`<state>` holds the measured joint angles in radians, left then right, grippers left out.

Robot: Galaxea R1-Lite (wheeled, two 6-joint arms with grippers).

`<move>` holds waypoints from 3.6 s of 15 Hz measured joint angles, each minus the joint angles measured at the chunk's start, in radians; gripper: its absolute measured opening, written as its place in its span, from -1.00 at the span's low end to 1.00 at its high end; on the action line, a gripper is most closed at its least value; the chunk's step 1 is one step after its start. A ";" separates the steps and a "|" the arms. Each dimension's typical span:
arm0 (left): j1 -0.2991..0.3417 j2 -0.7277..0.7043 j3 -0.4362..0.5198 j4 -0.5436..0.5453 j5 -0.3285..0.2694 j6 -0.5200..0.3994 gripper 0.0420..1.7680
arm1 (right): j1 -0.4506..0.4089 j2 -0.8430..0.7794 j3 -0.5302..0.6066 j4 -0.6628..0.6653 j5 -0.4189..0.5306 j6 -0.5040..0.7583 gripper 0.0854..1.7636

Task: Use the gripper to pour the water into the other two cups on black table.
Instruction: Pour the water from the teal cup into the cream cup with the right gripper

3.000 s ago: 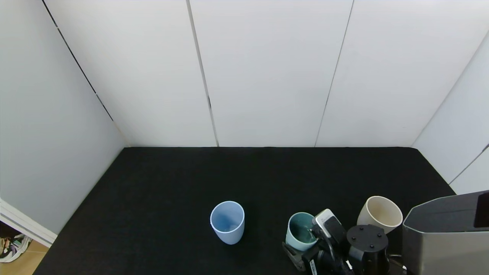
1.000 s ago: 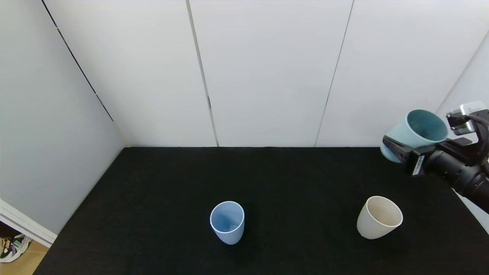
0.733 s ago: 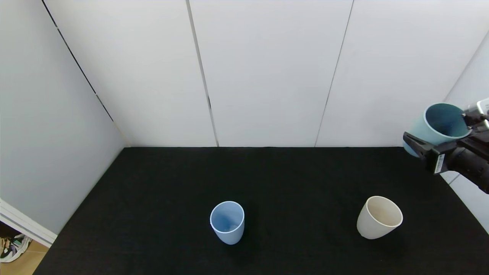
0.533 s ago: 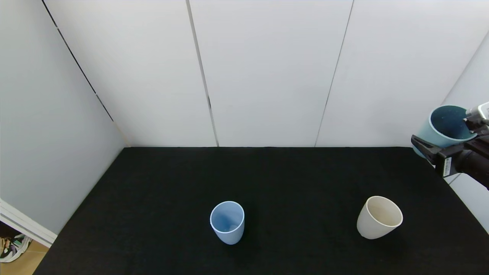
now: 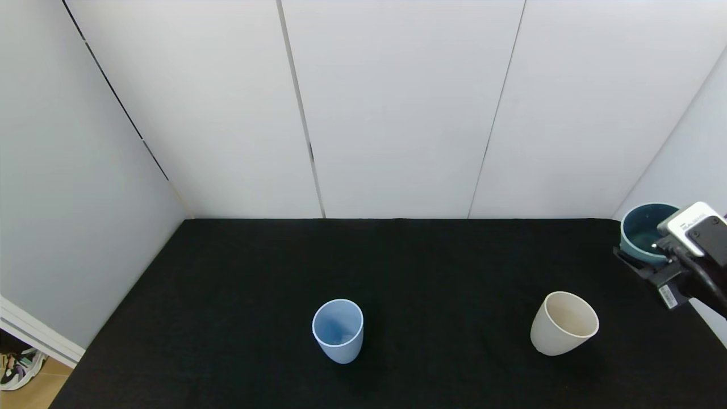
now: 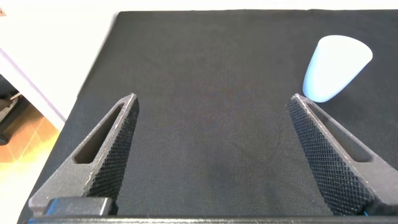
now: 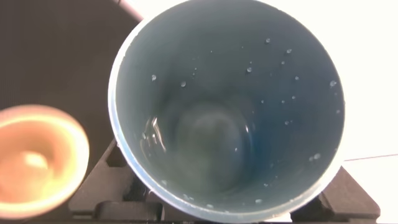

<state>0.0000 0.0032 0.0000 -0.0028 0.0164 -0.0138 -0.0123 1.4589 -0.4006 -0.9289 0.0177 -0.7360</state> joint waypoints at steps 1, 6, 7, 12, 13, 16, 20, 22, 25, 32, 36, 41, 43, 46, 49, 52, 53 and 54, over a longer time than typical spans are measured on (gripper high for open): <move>0.000 0.000 0.000 0.000 0.000 0.000 0.94 | 0.000 0.001 0.021 0.000 0.000 -0.031 0.33; 0.000 0.000 0.000 0.000 0.000 0.000 0.94 | -0.011 0.006 0.095 0.000 -0.003 -0.144 0.33; 0.000 0.000 0.000 0.000 0.000 0.000 0.94 | -0.011 0.006 0.112 0.000 -0.003 -0.162 0.33; 0.000 0.000 0.000 0.000 0.000 0.000 0.94 | -0.022 0.005 0.147 0.009 -0.016 -0.263 0.33; 0.000 0.000 0.000 0.000 0.000 0.000 0.94 | -0.023 0.007 0.130 0.016 -0.033 -0.325 0.33; 0.000 0.000 0.000 0.000 0.000 0.000 0.94 | -0.013 0.024 0.071 0.075 -0.111 -0.454 0.33; 0.000 0.000 0.000 0.000 0.000 0.000 0.94 | 0.021 0.062 0.027 0.100 -0.189 -0.530 0.33; 0.000 0.000 0.000 0.000 0.000 0.000 0.94 | 0.034 0.088 0.006 0.099 -0.224 -0.552 0.33; 0.000 0.000 0.000 0.000 0.000 0.000 0.94 | 0.038 0.129 -0.034 0.099 -0.247 -0.617 0.33; 0.000 0.000 0.000 0.000 0.000 0.000 0.94 | 0.039 0.177 -0.072 0.095 -0.282 -0.728 0.33; 0.000 0.000 0.000 0.000 0.000 0.000 0.94 | 0.040 0.178 -0.075 0.091 -0.283 -0.767 0.33; 0.000 0.000 0.000 0.000 0.000 0.000 0.94 | 0.040 0.167 -0.066 0.091 -0.283 -0.799 0.33; 0.000 0.000 0.000 0.000 0.000 0.000 0.94 | 0.047 0.166 -0.062 0.091 -0.282 -0.796 0.33; 0.000 0.000 0.000 0.000 0.000 0.000 0.94 | 0.071 0.166 -0.064 0.090 -0.283 -0.789 0.33; 0.000 0.000 0.000 0.000 0.000 0.000 0.94 | 0.094 0.163 -0.067 0.093 -0.282 -0.738 0.33; 0.000 0.000 0.000 0.000 0.000 0.000 0.94 | 0.122 0.156 -0.067 0.102 -0.284 -0.573 0.33; 0.000 0.000 0.000 0.000 0.000 0.000 0.94 | 0.137 0.155 -0.068 0.103 -0.286 -0.501 0.33; 0.000 0.000 0.000 0.000 0.000 0.000 0.94 | 0.160 0.155 -0.074 0.103 -0.287 -0.420 0.33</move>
<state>0.0000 0.0032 0.0000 -0.0028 0.0164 -0.0138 0.1477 1.6138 -0.4751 -0.8260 -0.2689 -1.1564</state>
